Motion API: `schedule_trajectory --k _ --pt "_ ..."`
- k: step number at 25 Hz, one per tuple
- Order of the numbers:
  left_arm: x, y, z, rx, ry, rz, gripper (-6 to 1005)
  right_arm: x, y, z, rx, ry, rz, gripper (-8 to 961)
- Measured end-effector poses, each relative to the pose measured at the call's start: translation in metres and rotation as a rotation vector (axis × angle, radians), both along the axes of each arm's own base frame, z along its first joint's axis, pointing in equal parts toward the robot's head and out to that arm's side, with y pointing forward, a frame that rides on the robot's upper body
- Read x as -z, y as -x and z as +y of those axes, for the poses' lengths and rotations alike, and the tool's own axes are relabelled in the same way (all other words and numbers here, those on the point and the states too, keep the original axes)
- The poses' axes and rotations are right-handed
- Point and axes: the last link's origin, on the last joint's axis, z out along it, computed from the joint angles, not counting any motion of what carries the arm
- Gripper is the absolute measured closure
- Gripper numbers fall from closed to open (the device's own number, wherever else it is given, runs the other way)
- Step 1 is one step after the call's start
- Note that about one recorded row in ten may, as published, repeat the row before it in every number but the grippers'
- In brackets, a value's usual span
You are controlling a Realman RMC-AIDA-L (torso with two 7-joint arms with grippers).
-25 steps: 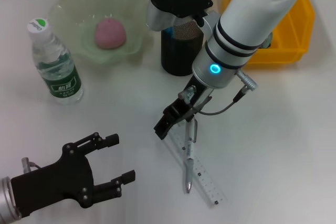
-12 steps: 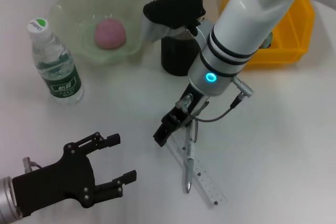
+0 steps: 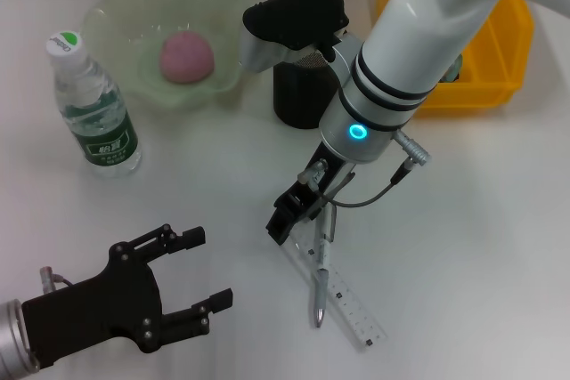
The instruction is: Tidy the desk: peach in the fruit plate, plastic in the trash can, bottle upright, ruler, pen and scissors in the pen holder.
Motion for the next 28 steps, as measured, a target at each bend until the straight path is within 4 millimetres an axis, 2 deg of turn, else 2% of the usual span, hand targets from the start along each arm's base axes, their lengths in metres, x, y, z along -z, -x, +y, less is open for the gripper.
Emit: schedule_trajectory --k 2,11,16,21,28 --pt "0.0001 -0.0001 0.0000 0.000 0.000 0.000 197 0.0001 -0.0001 0.0004 0.000 -0.003 0.001 327" --pt "0.0004 -0.0010 0.0007 0.004 -0.002 0.000 197 0.0002 -0.0005 0.0005 0.000 -0.003 0.000 354" --pt "0.0006 -0.0013 0.0019 0.006 -0.005 0.003 197 0.0003 -0.0022 0.0015 0.002 -0.009 -0.001 527" --pt "0.0008 -0.0017 0.0025 0.007 -0.005 0.004 197 0.0003 -0.0036 0.0016 0.005 -0.010 -0.004 578" --pt "0.0008 -0.0017 0.0025 0.007 -0.005 0.004 197 0.0004 -0.0010 0.0007 -0.006 -0.007 0.005 596"
